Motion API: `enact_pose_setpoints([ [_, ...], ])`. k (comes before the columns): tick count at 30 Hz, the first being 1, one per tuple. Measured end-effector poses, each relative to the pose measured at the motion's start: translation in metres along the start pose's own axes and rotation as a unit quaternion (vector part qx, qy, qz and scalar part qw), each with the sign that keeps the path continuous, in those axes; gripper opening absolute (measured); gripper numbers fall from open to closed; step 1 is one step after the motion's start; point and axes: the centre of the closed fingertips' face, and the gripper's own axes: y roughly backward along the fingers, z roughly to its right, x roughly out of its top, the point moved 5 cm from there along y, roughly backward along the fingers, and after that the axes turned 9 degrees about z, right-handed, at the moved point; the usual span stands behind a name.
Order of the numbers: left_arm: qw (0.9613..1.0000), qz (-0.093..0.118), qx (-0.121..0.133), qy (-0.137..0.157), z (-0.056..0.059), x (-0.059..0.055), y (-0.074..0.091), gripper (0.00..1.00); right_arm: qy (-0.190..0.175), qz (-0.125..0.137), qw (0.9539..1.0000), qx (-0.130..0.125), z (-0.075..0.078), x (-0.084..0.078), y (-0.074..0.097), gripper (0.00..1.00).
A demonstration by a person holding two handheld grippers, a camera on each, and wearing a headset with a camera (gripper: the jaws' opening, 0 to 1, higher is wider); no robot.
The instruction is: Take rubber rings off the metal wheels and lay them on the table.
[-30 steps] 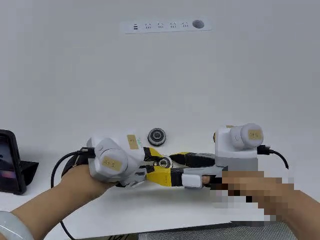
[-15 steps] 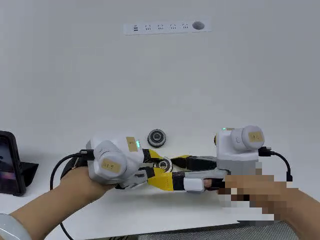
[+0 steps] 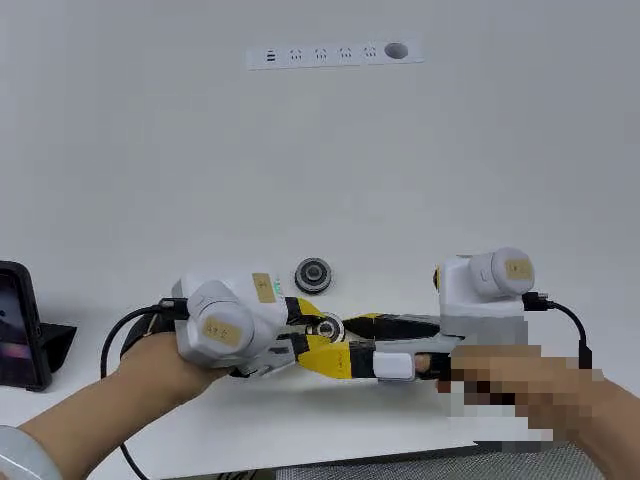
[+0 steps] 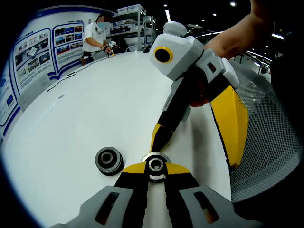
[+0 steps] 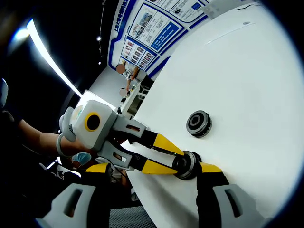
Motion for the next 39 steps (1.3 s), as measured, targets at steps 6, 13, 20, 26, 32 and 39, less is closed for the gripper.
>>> enact_pose_setpoints([
  [6, 1.0000, 0.000, 0.000, 0.000, 0.0000, -0.0004, 0.0004, 0.12, -0.005, -0.002, 1.0000, 0.003, -0.0013, -0.0009, 0.0018, 0.74],
  [13, 1.0000, 0.000, -0.001, -0.001, 0.0000, -0.0002, 0.0006, 0.12, -0.014, 0.003, 0.9999, 0.005, -0.0027, -0.0012, 0.0037, 0.75],
  [20, 1.0000, 0.000, -0.001, -0.001, -0.0002, -0.0003, 0.0008, 0.12, -0.023, 0.009, 0.9997, 0.007, -0.0031, 0.0000, 0.0058, 0.75],
  [26, 1.0000, 0.000, -0.001, -0.001, -0.0002, -0.0003, 0.0009, 0.12, -0.024, 0.011, 0.9996, 0.006, -0.0027, 0.0002, 0.0078, 0.74],
  [32, 1.0000, 0.001, -0.001, -0.001, -0.0002, -0.0007, 0.0008, 0.12, -0.027, 0.019, 0.9994, 0.006, -0.0020, 0.0036, 0.0091, 0.68],
  [39, 1.0000, 0.001, -0.001, -0.001, -0.0003, -0.0006, 0.0006, 0.12, -0.018, 0.011, 0.9998, -0.006, 0.0028, -0.0002, 0.0048, 0.70],
])
